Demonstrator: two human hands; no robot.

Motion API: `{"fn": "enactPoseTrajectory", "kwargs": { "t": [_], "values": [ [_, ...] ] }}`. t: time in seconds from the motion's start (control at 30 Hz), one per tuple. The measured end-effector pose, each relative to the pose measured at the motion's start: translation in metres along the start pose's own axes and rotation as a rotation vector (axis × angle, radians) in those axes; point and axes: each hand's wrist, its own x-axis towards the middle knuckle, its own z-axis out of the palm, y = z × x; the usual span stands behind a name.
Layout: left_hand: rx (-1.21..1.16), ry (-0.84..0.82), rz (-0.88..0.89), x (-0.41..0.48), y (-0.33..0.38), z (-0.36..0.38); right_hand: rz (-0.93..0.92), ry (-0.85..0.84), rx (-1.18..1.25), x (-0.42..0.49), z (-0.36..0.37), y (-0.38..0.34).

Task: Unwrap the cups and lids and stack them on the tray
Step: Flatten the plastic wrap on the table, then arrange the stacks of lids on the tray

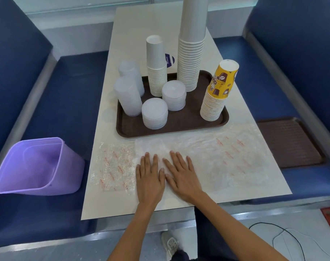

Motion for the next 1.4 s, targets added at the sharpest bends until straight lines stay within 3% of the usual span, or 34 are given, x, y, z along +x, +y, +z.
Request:
{"fn": "enactPoseTrajectory", "kwargs": {
  "t": [0.4, 0.63, 0.87, 1.0, 1.07, 1.27, 1.4],
  "values": [
    [0.050, -0.053, -0.013, 0.000, 0.002, -0.004, 0.141, -0.005, -0.032, -0.027, -0.024, 0.085],
    [0.025, -0.080, -0.022, -0.001, 0.004, -0.009, 0.192, 0.019, 0.024, -0.033, -0.034, 0.097],
    [-0.034, -0.046, -0.047, 0.018, 0.016, -0.034, 0.329, 0.358, 0.304, -0.014, -0.062, 0.094],
    [0.056, -0.069, -0.131, 0.039, 0.029, -0.048, 0.403, 0.444, 0.476, 0.006, -0.091, 0.093],
    [-0.027, -0.049, -0.115, 0.047, 0.037, -0.057, 0.483, 0.460, 0.594, 0.016, -0.100, 0.094],
    [-0.630, -0.128, 0.031, 0.075, 0.064, -0.080, 0.570, 0.518, 0.764, 0.047, -0.127, 0.105],
    [-0.937, -0.168, -0.027, 0.104, 0.089, -0.093, 0.566, 0.494, 0.820, 0.065, -0.140, 0.110]
  ]
}}
